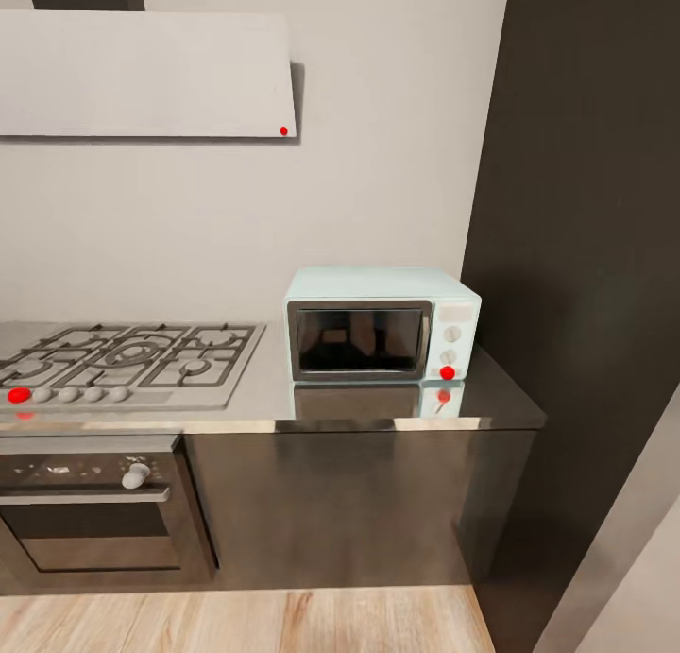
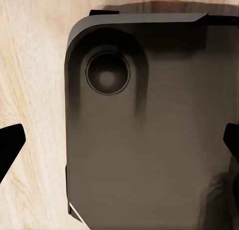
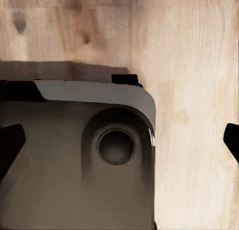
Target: In the kitchen, take the popcorn bag from the countertop, put it into the microwave, and heat it until the popcorn is cooked so the cooked popcorn ends up inside the bag.
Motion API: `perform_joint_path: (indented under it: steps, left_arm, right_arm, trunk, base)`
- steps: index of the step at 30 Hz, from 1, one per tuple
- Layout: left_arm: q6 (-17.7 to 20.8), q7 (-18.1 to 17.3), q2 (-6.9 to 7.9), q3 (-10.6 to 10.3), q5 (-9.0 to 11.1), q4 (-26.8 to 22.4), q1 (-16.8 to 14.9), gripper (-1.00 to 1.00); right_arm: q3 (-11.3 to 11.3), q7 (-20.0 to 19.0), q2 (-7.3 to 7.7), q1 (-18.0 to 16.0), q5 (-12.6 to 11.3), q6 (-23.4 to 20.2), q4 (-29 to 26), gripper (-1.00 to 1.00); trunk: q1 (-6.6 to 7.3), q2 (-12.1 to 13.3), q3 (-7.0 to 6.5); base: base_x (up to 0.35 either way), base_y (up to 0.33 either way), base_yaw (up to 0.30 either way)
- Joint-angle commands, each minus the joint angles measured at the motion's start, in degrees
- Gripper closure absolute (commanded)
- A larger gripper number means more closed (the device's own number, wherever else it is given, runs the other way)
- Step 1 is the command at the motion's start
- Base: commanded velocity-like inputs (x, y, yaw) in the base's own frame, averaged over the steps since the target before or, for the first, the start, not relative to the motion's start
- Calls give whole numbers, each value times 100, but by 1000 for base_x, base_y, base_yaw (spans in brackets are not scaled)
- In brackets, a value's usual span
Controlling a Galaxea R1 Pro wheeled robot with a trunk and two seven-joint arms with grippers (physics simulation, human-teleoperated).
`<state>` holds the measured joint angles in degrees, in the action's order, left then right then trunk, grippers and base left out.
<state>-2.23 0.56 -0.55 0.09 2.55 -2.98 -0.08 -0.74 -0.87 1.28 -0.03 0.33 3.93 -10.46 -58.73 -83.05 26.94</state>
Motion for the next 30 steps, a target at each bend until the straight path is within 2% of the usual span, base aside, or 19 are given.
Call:
perform_joint_path:
  steps: [1,2,3,4,6,7,8,9,11,13,14,17,20,21,23,24,28,29,30]
  left_arm:
    - [-15,6,0,-1,27,-1,-1,-100]
    - [-15,6,-3,-1,27,-1,-1,-100]
    - [-15,6,-6,-1,27,-1,-1,-100]
    - [-15,6,-6,0,27,-1,-1,-100]
    - [-15,6,-6,0,27,-1,-1,-100]
    - [-15,6,-6,0,27,-1,-1,-100]
    - [-15,6,-6,0,27,-1,-1,-100]
    - [-15,6,-6,0,27,-1,-1,-100]
    - [-15,6,-6,0,27,-1,-1,-100]
    - [-15,6,-6,0,27,-1,-1,-100]
    - [-15,6,-6,0,27,-1,-1,-100]
    - [-15,6,-7,0,27,-1,-1,-100]
    - [-15,6,-3,0,27,-1,-1,-100]
    - [-15,6,0,0,27,-1,-1,-100]
    - [-15,6,1,0,27,-1,-1,-100]
    - [-15,6,2,0,27,-3,-1,-100]
    - [-15,6,2,0,27,-1,-1,-100]
    - [-15,6,2,0,27,-1,-1,-100]
    - [-15,6,2,0,27,-1,-1,-100]
  right_arm:
    - [-11,-9,2,3,2,-136,-261,-100]
    - [-12,-9,-1,3,2,-416,-679,-100]
    - [-6,-10,-11,3,2,-1303,-1933,-100]
    - [-6,-10,-14,3,-1,-1553,-2265,-100]
    - [5,-10,-25,3,-3,-2333,-3412,-100]
    - [42,-10,-34,3,5,-2535,-3748,-100]
    - [134,-10,-49,3,24,-2856,-4314,-100]
    - [257,-10,-66,3,33,-3479,-5353,-100]
    - [294,-10,-71,-5,36,-3989,-6150,-100]
    - [314,-3,-68,-78,42,-4660,-7176,-100]
    - [316,-1,-66,-160,44,-4863,-7398,-100]
    - [318,6,-74,-1050,39,-5708,-7708,-100]
    - [315,8,-73,-1754,38,-6137,-7789,-100]
    - [311,9,-74,-2151,36,-6335,-7800,-100]
    - [306,17,-78,-2742,14,-6393,-7797,-100]
    - [305,23,-82,-3157,2,-6393,-7796,-100]
    - [303,40,-95,-4177,-47,-6393,-7769,-100]
    - [303,40,-110,-4875,-79,-6393,-7742,-100]
    - [301,48,-167,-4995,-82,-6393,-7738,-100]
  trunk:
    - [0,-2,5]
    - [0,-2,5]
    - [0,-2,5]
    - [0,-2,5]
    - [0,-2,5]
    - [0,-2,5]
    - [0,-2,5]
    - [0,-2,5]
    - [0,-2,5]
    - [0,-2,5]
    - [0,-2,5]
    - [0,-2,5]
    - [0,-2,5]
    - [0,-2,5]
    - [0,-2,5]
    - [0,-2,5]
    - [0,-2,5]
    - [0,-2,5]
    - [0,-2,5]
  base:
    - [0,0,0]
    - [0,0,0]
    - [0,0,0]
    - [0,0,0]
    - [0,0,0]
    - [0,0,0]
    - [0,0,0]
    - [0,0,0]
    - [0,0,0]
    - [0,0,0]
    - [0,0,0]
    - [0,0,0]
    - [0,0,0]
    - [0,0,0]
    - [0,0,0]
    - [0,0,0]
    - [0,0,0]
    - [0,0,0]
    - [0,0,0]
